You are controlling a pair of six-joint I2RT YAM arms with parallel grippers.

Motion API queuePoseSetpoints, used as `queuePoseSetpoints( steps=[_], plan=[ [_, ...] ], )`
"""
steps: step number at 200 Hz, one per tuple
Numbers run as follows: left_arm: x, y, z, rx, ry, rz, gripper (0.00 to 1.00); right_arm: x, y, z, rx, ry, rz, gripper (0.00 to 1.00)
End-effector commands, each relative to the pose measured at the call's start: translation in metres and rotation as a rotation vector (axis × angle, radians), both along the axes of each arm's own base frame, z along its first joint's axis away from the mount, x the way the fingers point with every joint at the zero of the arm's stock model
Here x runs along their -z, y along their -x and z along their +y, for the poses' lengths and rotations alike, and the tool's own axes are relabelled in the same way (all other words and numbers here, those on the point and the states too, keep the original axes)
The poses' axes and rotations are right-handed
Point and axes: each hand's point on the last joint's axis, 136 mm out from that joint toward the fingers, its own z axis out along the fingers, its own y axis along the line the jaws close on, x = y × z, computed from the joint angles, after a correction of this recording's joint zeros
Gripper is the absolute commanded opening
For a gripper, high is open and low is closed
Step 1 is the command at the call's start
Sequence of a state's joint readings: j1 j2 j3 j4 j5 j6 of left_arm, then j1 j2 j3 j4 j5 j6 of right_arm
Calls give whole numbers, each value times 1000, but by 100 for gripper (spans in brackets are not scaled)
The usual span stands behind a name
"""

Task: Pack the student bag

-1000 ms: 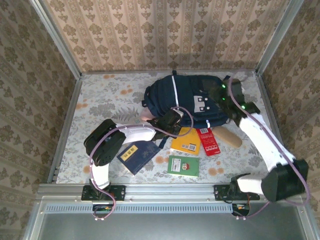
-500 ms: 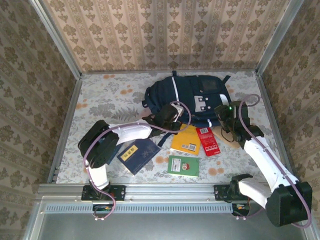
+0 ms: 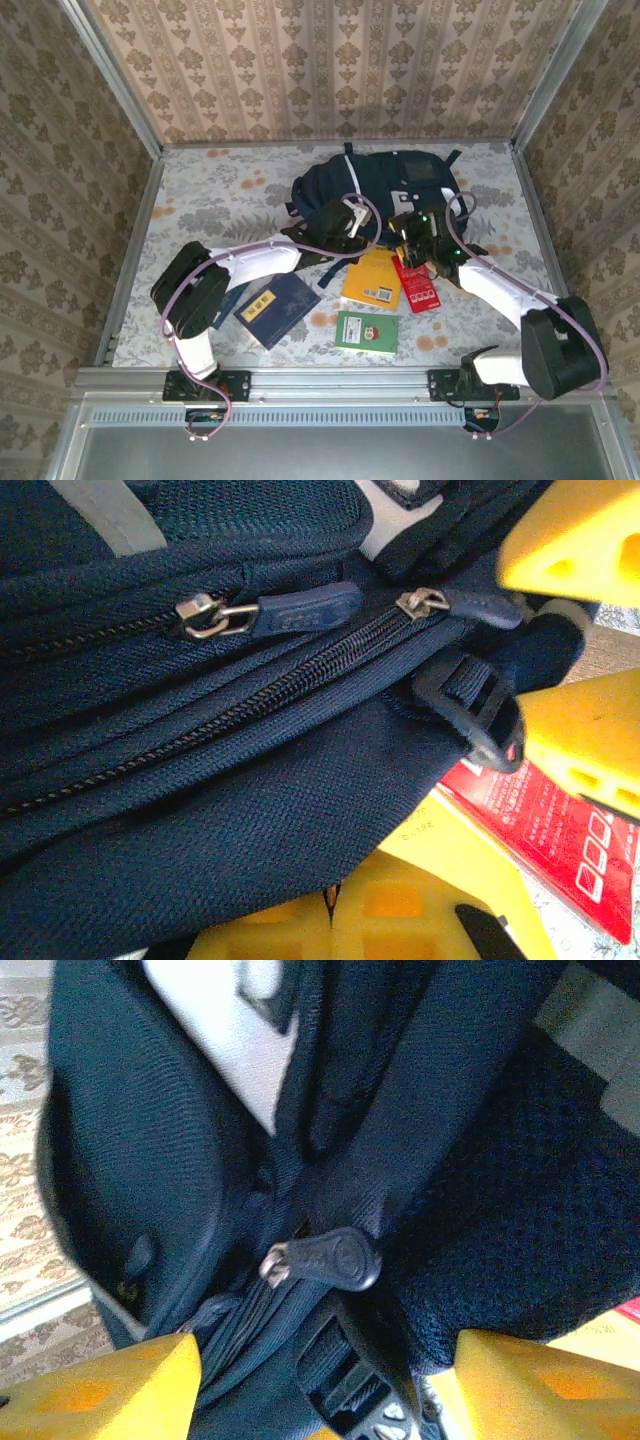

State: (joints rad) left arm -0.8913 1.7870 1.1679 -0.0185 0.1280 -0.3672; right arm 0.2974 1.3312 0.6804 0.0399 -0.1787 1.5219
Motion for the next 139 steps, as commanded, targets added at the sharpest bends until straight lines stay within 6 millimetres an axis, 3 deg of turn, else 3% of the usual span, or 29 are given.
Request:
queuePoseSetpoints(
  steps=[1, 18, 46, 73, 101, 119, 139],
  plan=[
    [-58, 1, -16, 36, 143, -53, 0, -11, -14, 19, 7, -125, -57, 69],
    [-57, 3, -16, 36, 143, -50, 0, -12, -17, 21, 13, -121, -70, 63],
    [-55, 1, -13, 25, 128, -53, 0, -11, -12, 24, 2, -104, -61, 62],
    [-58, 0, -11, 20, 124, -62, 0, -10, 9, 5, 32, -20, -41, 64],
    [-62, -1, -11, 23, 119, -70, 0, -21, 28, -16, 65, 58, -48, 58],
    [-65, -2, -11, 24, 124, -75, 0, -27, 33, -18, 76, 40, -71, 46],
    [-70, -2, -12, 29, 134, -78, 0, -27, 34, -13, 71, 9, -65, 48]
  ],
)
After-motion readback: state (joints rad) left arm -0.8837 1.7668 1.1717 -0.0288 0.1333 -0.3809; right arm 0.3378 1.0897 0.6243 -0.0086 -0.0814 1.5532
